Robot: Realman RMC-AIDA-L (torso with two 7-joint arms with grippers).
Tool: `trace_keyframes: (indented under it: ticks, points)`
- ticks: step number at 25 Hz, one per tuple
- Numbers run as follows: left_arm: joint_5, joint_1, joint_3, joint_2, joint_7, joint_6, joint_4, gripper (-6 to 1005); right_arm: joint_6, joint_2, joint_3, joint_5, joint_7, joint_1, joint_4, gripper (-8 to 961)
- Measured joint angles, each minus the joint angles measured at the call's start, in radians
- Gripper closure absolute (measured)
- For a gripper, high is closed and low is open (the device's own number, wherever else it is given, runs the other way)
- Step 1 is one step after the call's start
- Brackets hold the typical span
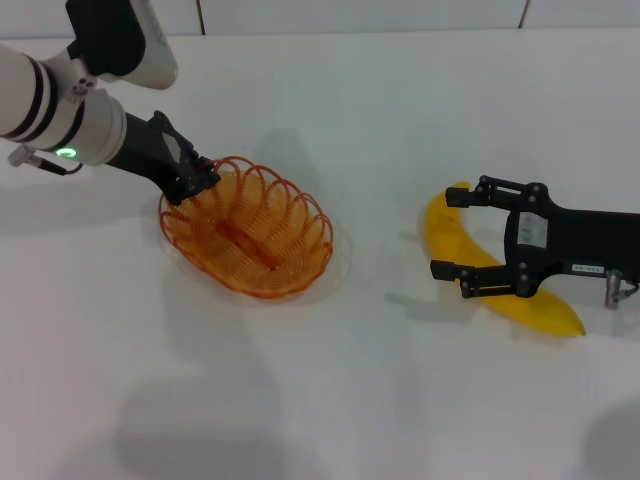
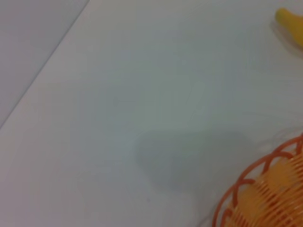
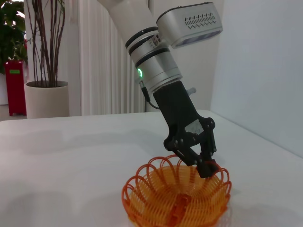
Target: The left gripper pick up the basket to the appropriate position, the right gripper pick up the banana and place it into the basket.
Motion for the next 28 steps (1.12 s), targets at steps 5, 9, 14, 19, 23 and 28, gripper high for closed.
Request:
trace_keyframes:
  ticks: [5, 9, 14, 19, 23, 28]
  points:
    - [0.002, -0.001, 0.006, 0.000, -0.017, 0.006, 0.005, 872, 0.000, 0.000, 0.000, 0.000, 0.000, -0.002, 0.000, 69]
    - [0.002, -0.001, 0.042, 0.001, -0.073, 0.014, 0.020, 901, -0.002, -0.002, 0.000, 0.000, 0.000, -0.005, 0.000, 69]
    - [0.000, 0.019, 0.134, 0.001, -0.182, 0.017, 0.069, 907, -0.003, -0.003, 0.000, 0.000, 0.000, -0.008, 0.000, 69]
    - [-0.012, 0.064, 0.219, -0.001, -0.262, 0.018, 0.147, 906, -0.005, -0.003, 0.000, 0.000, 0.000, -0.008, 0.000, 70]
    - [-0.040, 0.108, 0.249, -0.003, -0.287, 0.026, 0.219, 907, -0.005, -0.003, 0.000, 0.000, 0.000, -0.010, 0.000, 70]
    - [-0.057, 0.137, 0.254, -0.002, -0.326, 0.049, 0.281, 913, -0.008, -0.003, 0.001, 0.000, 0.000, -0.015, 0.000, 70]
